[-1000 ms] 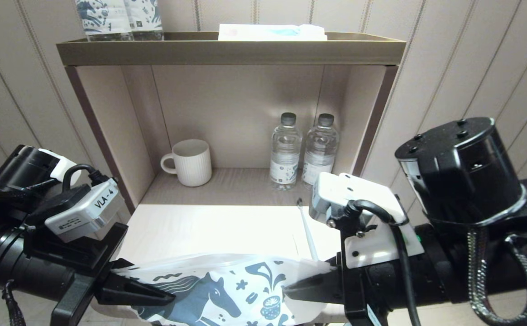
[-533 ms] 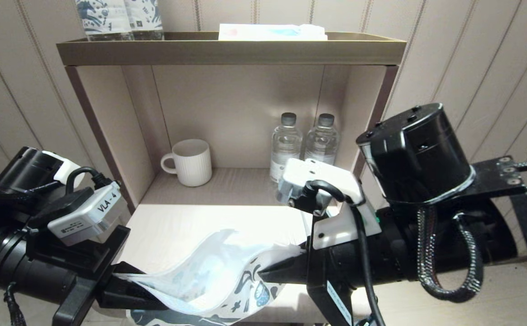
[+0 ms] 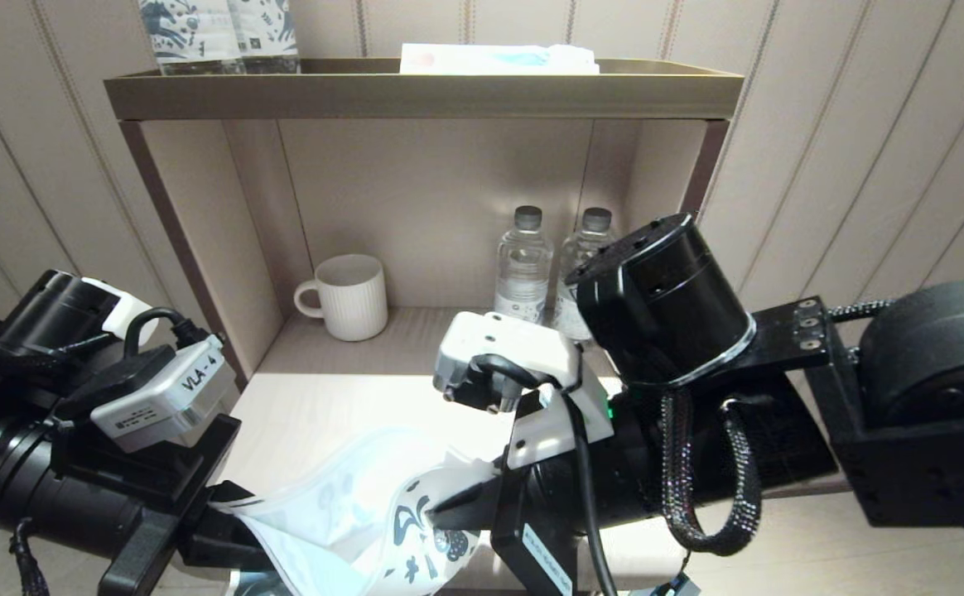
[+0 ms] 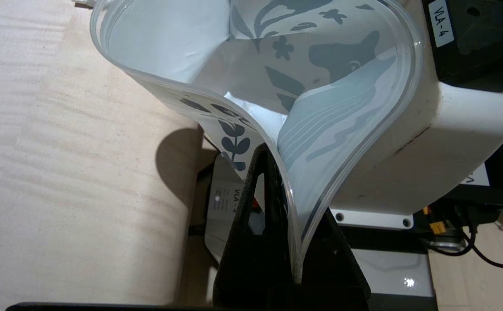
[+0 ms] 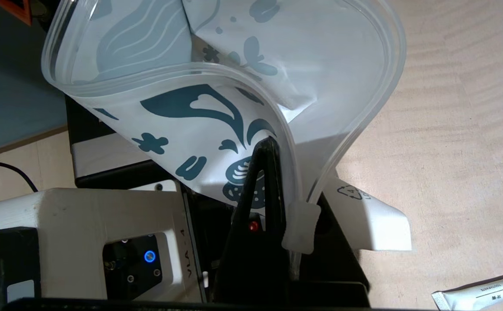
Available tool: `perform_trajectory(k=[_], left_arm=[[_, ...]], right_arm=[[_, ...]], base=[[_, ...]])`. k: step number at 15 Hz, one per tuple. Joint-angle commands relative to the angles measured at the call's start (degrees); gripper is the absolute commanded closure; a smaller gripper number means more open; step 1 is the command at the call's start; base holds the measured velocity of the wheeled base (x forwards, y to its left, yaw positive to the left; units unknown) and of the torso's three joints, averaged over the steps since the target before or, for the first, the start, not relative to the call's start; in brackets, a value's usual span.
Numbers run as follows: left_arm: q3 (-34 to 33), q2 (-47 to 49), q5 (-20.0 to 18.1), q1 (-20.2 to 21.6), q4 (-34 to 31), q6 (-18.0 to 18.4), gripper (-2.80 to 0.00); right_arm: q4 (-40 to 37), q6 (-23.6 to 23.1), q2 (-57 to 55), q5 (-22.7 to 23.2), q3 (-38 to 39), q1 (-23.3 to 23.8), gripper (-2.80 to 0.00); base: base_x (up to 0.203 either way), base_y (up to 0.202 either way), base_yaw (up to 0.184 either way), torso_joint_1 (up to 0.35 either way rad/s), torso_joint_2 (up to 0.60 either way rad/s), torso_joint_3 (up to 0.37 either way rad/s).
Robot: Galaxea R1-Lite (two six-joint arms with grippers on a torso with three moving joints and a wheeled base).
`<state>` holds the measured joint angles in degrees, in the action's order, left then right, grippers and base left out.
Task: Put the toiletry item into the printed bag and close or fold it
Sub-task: Pick up a toothbrush
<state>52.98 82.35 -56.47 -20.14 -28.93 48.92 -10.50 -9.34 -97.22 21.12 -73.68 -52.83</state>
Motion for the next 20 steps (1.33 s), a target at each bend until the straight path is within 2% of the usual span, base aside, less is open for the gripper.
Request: perform_trajectory(k=[1,6,7,10,20], left_arm=[[0.02,0.0,-0.31,0.01,-0.16,0.29,0.0],[0.02,-0.08,-0.31,-0.05,-0.16,0.3,0.0],[0.02,-0.08,-0.31,0.01,-0.16,0.24,0.0],[0.02,-0.08,-0.31,0.01,-0.16,0.3,0.0],[0.02,-0.33,-0.4,0.01,-0.16,0.21,0.0]], right_arm=[[-0.14,-0.07,-0.6,0.15,-0.15,-0.08,0.0],[0.07,-0.24,0.44,-0.58,1.6,-0.07,0.0],[-0.21,-0.16,0.37,-0.61,1.17,-0.08,-2.8],[0.18,-0.32,0.45,-2.35,1.64,-0.16,-2.8],[-0.05,-0.17,5.23,-2.75,3.95,0.7,-2.8]], base=[[0.0,0.0,0.0,0.0,0.0,0.0],[0.0,0.0,0.0,0.0,0.0,0.0],[0.0,0.0,0.0,0.0,0.0,0.0],[0.0,0.0,0.0,0.0,0.0,0.0],[0.0,0.0,0.0,0.0,0.0,0.0]])
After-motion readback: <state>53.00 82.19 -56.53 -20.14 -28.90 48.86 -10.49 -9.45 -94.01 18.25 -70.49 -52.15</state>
